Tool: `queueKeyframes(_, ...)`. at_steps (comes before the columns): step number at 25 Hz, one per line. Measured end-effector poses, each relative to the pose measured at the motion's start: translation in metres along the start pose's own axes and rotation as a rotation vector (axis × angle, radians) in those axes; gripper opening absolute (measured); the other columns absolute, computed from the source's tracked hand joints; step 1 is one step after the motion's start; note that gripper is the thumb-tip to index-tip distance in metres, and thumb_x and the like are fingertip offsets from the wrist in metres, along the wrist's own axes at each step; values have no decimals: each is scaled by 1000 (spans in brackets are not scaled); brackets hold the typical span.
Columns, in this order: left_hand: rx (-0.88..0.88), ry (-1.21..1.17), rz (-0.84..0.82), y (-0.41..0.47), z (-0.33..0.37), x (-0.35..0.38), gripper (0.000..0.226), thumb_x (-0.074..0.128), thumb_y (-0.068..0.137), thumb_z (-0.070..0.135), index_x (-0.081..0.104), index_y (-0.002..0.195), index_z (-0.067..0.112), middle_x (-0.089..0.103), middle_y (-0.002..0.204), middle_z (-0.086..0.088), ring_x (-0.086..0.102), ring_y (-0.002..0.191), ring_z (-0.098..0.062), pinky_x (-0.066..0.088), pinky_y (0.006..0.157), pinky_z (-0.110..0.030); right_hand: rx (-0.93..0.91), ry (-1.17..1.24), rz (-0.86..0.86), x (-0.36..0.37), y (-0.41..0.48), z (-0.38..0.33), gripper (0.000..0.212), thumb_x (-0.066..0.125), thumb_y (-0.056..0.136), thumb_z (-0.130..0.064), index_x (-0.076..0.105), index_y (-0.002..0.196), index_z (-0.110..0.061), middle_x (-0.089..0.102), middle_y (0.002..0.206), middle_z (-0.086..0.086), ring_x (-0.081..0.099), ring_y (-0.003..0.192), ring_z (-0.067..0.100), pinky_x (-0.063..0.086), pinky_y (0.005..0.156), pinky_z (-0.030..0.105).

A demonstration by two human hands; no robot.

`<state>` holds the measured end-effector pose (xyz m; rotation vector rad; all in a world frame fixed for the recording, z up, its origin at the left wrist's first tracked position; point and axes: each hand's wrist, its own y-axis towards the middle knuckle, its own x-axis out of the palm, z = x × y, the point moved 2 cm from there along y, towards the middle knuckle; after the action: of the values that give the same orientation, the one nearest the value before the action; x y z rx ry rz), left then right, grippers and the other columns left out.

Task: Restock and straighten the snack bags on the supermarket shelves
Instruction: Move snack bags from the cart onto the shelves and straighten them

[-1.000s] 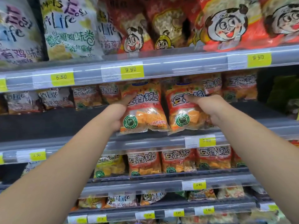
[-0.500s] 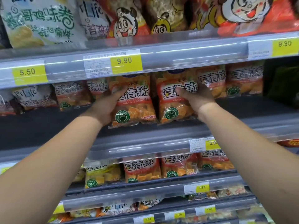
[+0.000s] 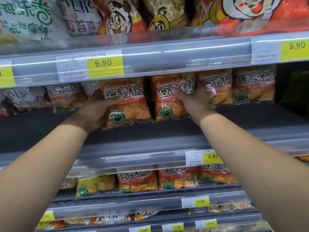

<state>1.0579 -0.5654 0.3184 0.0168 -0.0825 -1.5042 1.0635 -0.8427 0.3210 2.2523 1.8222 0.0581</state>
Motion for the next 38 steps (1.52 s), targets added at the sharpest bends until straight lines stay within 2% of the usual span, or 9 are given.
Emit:
queueKeyframes(4,-49,-29,-5,6,-2,-3,72,75,72,6,46,138,8,68,122,-15,71,100,-26,60,69,-33,-14,6,-39,7,7,1,91,77,81,-31,22,150,-11,37,152,7,50,125,12,34,90,6)
queueKeyframes(9,-33,126,78,7,0,1,51,74,80,12,45,119,26,67,105,-1,69,67,-6,51,49,-19,72,-232,-201,4,18,7,46,77,81,-25,59,121,-8,58,115,-9,56,107,10,41,89,23)
queueKeyframes(14,63,330,141,20,0,3,87,78,82,23,24,151,23,56,137,-3,64,110,-21,54,80,-28,12,-285,-79,13,30,16,51,77,81,-27,58,126,-11,66,119,3,61,114,24,42,87,26)
queueKeyframes(18,73,401,136,38,-14,-8,144,87,33,73,15,152,32,55,143,-7,59,122,-30,53,91,-50,-20,-377,-31,24,35,17,64,73,85,-28,43,138,-8,59,132,11,55,123,30,40,94,26)
queueKeyframes(23,96,507,146,24,-8,-4,131,79,49,74,23,153,19,56,140,-4,57,124,-24,47,104,-45,-71,-508,11,17,29,16,93,81,72,-44,31,144,-12,51,138,14,46,129,36,39,107,46)
queueKeyframes(26,140,522,96,26,-14,-1,121,87,56,52,28,152,9,66,123,6,61,115,-11,47,106,-35,-139,-510,145,10,19,14,71,84,68,-39,42,120,-15,53,125,11,46,121,34,42,98,40)
queueKeyframes(31,177,589,134,37,-27,-5,127,86,51,52,24,153,8,64,129,6,58,120,-10,44,107,-31,-328,-631,-74,27,6,11,26,68,84,-16,47,70,-23,56,75,-6,58,81,17,42,66,25)
queueKeyframes(34,160,646,190,41,-30,-5,106,87,71,27,23,153,8,63,129,3,56,121,-12,43,106,-29,-385,-926,-132,33,6,12,16,63,84,-8,55,98,-12,57,106,14,54,103,31,41,75,29)
queueKeyframes(38,150,795,178,27,-16,0,107,84,67,44,28,153,13,61,134,0,55,126,-17,40,104,-24,-344,-1094,-211,34,-1,7,46,64,88,-19,44,128,-7,47,129,21,45,120,38,41,92,37)
